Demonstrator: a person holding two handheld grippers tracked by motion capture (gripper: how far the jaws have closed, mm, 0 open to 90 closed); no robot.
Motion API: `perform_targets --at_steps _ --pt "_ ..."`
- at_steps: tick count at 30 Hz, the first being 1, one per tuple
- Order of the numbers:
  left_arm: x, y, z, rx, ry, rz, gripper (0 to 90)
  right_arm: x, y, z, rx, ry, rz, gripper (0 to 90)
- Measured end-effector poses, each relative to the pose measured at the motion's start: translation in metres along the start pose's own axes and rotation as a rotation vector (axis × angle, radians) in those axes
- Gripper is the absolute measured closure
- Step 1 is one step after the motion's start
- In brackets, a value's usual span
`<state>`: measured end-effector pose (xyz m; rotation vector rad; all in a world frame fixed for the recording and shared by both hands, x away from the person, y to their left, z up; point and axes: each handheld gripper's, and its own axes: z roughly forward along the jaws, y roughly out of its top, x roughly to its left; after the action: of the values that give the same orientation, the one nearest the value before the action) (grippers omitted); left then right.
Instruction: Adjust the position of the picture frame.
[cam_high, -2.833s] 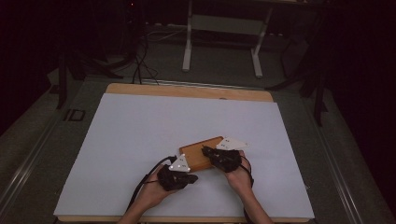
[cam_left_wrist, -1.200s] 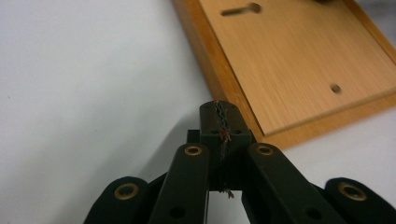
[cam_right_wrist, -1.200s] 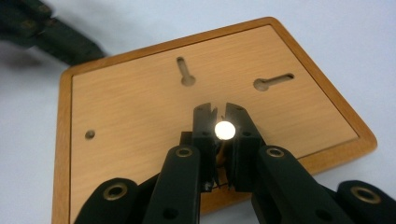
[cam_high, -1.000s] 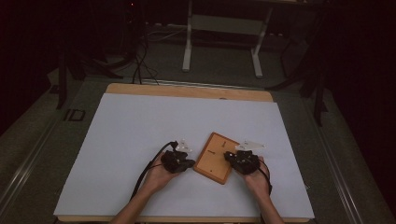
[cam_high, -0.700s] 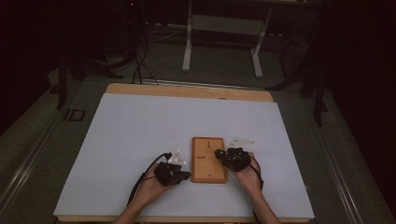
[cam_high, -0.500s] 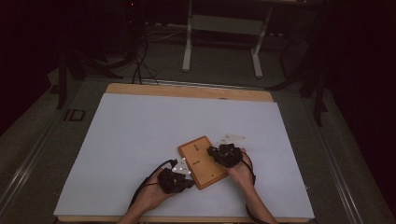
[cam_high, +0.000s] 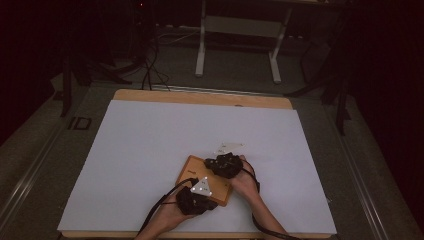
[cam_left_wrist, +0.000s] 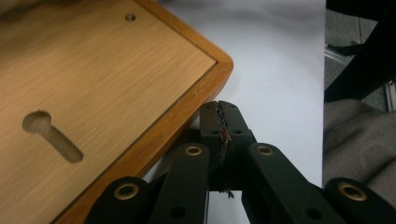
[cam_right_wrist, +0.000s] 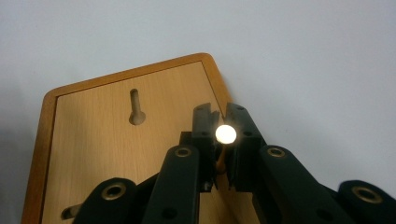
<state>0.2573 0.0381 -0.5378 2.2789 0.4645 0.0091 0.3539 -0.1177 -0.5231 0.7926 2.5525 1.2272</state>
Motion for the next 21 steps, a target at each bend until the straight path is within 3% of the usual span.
perform_targets --at_steps 3,6,10,13,17,21 --pt "0.004 0.0 -0.012 -0.044 0.026 -0.009 89.3 0.0 0.0 -0.004 -0.009 -0.017 -0.002 79.5" --pt "0.012 -0.002 -0.032 -0.089 0.074 -0.022 89.2 -0.001 0.001 -0.02 -0.049 -0.021 0.008 74.8" --pt "0.03 -0.008 -0.056 -0.117 0.205 -0.06 89.2 -0.001 0.0 -0.045 -0.054 -0.059 -0.019 71.6" --pt "0.045 -0.016 -0.071 -0.143 0.295 -0.122 89.2 0.0 -0.009 -0.061 -0.043 -0.089 -0.013 72.0" --pt "0.063 -0.029 -0.084 -0.132 0.378 -0.204 89.2 0.0 -0.031 -0.074 -0.008 -0.128 0.008 89.2" --pt "0.072 -0.039 -0.086 -0.091 0.388 -0.247 89.3 0.001 -0.055 -0.08 0.062 -0.165 0.037 89.7"
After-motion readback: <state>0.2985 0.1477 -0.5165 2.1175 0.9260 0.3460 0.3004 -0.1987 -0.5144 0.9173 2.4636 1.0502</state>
